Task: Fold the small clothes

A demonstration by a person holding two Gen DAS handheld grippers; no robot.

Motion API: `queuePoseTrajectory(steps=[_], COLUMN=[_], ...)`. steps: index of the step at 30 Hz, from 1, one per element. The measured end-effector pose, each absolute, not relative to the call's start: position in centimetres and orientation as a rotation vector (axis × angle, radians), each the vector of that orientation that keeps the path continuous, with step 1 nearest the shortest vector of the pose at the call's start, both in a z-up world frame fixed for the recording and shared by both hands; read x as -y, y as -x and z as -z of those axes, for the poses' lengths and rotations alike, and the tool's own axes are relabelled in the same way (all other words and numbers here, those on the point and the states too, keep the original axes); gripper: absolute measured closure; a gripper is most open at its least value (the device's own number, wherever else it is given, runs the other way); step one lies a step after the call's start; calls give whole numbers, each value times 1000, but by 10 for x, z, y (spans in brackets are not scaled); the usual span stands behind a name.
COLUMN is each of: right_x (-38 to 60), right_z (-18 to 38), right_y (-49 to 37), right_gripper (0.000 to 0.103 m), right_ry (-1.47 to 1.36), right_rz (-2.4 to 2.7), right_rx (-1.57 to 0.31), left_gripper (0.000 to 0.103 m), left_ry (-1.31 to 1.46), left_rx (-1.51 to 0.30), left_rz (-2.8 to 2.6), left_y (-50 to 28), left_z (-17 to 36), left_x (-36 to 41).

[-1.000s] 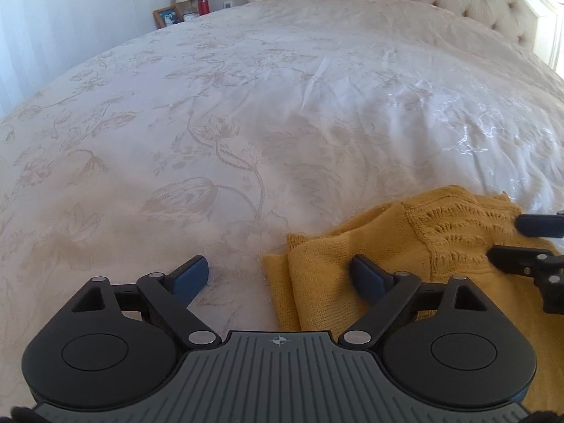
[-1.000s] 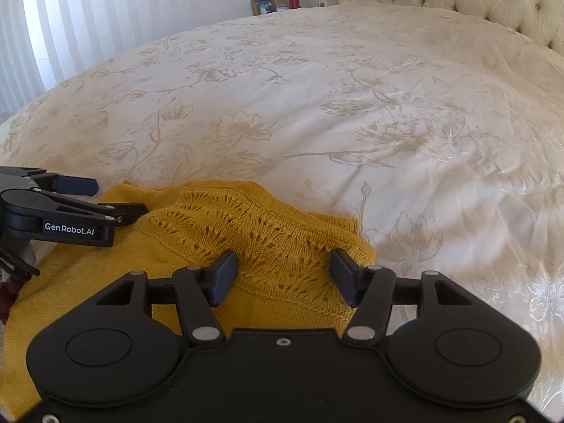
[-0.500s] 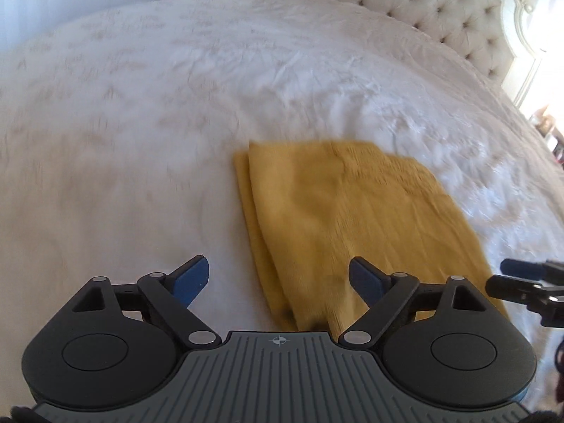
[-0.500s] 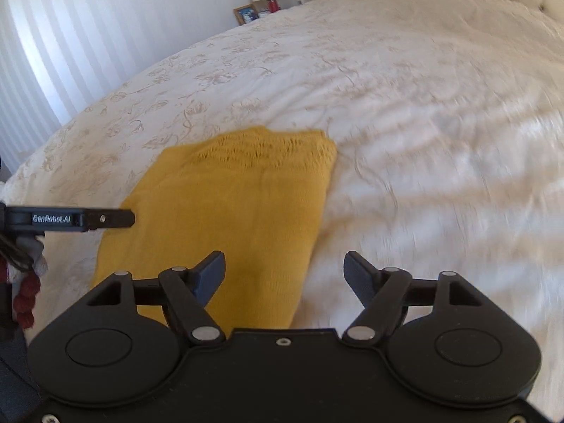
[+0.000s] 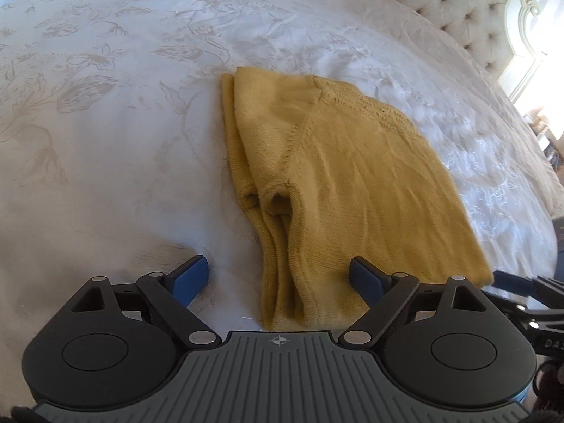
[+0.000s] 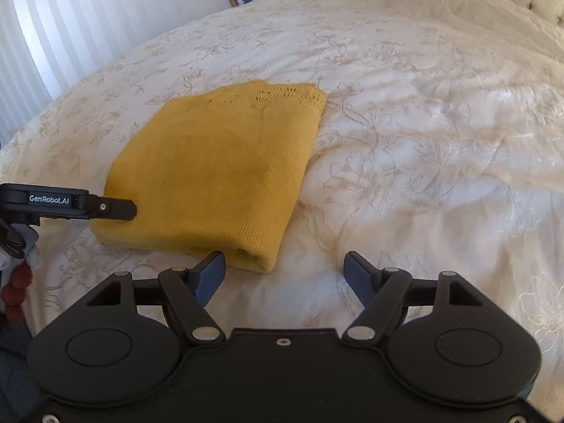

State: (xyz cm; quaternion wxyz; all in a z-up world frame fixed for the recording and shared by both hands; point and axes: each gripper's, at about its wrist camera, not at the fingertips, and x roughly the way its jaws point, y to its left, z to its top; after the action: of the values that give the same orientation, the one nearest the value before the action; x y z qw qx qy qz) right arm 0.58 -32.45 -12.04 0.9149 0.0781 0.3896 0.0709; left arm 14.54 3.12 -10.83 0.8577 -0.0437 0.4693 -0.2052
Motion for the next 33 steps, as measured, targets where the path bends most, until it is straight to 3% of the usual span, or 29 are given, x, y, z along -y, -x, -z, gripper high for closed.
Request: queuePoseTrajectory(steps=[3, 7, 12, 13, 14, 15, 22, 26, 30, 33], right_x=[322, 312, 302, 302, 301, 301, 304, 311, 323, 326], right_z=[121, 128, 132, 131, 130, 127, 86, 110, 102, 85], right_y=[-9, -17, -21, -22, -22, -21, -9, -14, -2, 0], right_gripper=[28, 46, 52, 60, 70, 87, 89, 87, 71, 44], right_ry=[-180, -174, -157, -154, -149, -139, -58, -70, -129, -147], right_rz=[-156, -196, -213, -214, -212, -206, -184, -179, -165, -141], right_rx=[-776, -783, -785, -784, -782, -775, -716, -845, -833, -740], left_gripper=[15, 15, 18, 40, 74, 83, 87, 86, 81, 68], left_ry=[115, 172, 225, 248, 272, 292, 550, 430, 382, 191], left_rx=[-996, -995, -990, -990, -1000, -1017, -1110, -1205, -1160, -1001], left_rz=[464, 516, 572, 592, 589, 573, 650, 528, 492, 461], left_y=[-141, -138, -142, -143, -145, -147, -168, -173, -162, -150], left_z=[112, 119, 123, 123, 123, 123, 106, 125, 115, 85], left_x=[-30, -26, -21, -22, -23, -25, -58, -67, -73, -59])
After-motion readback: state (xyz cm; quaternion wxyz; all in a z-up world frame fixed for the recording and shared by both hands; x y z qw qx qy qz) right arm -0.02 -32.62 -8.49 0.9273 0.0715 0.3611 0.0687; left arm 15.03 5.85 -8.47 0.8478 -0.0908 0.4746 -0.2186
